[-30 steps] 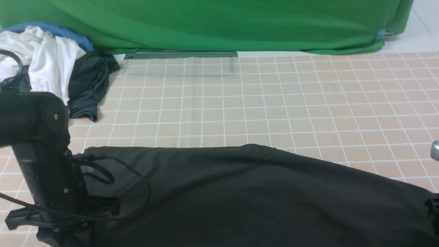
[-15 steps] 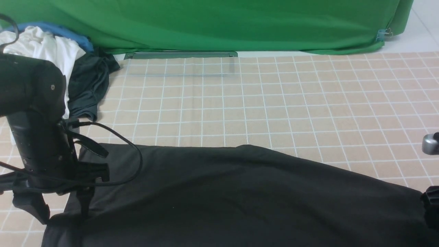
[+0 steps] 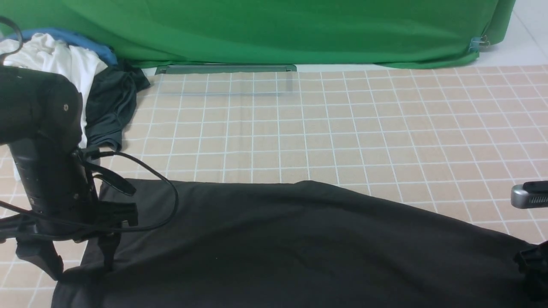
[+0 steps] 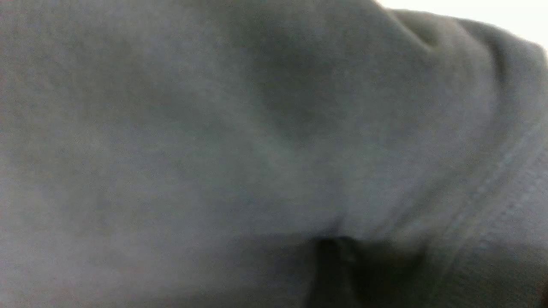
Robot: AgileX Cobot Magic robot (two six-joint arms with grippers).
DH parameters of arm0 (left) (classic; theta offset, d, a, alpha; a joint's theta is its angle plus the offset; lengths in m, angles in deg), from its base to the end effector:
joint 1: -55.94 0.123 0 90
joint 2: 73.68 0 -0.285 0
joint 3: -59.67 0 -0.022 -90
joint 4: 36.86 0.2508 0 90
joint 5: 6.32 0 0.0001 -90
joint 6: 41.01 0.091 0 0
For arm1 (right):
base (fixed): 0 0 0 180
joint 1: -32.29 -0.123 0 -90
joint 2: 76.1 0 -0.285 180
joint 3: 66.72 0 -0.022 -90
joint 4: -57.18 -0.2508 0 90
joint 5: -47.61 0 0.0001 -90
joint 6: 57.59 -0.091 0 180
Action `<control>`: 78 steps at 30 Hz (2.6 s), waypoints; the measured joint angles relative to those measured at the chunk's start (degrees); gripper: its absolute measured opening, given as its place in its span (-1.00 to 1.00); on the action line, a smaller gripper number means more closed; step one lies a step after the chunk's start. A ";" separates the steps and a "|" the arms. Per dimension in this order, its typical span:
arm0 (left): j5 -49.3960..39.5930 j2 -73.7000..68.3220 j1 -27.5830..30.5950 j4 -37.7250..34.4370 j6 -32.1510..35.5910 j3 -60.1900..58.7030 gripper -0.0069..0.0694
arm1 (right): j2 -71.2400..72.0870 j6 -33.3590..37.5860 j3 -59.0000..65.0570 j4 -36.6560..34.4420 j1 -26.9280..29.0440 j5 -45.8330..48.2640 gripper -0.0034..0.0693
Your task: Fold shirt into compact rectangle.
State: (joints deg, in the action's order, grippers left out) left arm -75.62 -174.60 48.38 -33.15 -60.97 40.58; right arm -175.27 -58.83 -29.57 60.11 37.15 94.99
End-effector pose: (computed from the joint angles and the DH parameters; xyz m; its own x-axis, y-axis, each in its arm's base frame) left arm 0.2658 -0.0297 0.2068 -0.9721 -0.1929 0.1335 -0.1792 0.9778 0.1081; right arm 0.2275 -0.0228 0.1474 -0.9954 0.0716 0.0644 0.0693 0.9969 -0.0367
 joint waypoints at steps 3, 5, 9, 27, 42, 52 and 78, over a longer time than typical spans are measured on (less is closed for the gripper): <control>0.00 0.00 0.00 -1.22 1.49 0.24 0.46 | -0.52 1.71 -0.79 -2.15 -0.60 1.13 -0.29; -0.08 0.00 0.00 -1.57 2.08 1.09 0.46 | -0.96 2.05 -1.92 -1.99 -0.77 2.91 -0.58; -0.02 0.12 0.00 -2.02 2.87 5.31 0.46 | -1.76 -3.75 -4.85 8.88 -0.95 7.15 -0.62; -0.15 4.01 0.00 -2.03 8.45 20.99 0.33 | 11.31 -10.28 -23.50 -6.94 -11.50 15.76 -0.62; -0.20 4.01 14.20 -11.91 14.41 24.63 -0.78 | -0.78 -23.58 -42.39 -11.04 -49.81 1.06 -0.62; -0.20 4.01 18.02 -14.96 15.95 24.63 -0.78 | -16.41 -24.10 -49.74 -12.68 -59.37 -13.99 -0.56; 0.04 4.01 18.02 -16.62 17.11 24.63 -0.78 | -17.43 -11.86 -55.19 -15.15 -58.85 8.75 -0.81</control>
State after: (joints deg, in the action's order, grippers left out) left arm -75.59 -170.59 66.40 -49.77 -43.87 65.20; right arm -192.70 -70.69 -84.76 44.96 -21.70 103.74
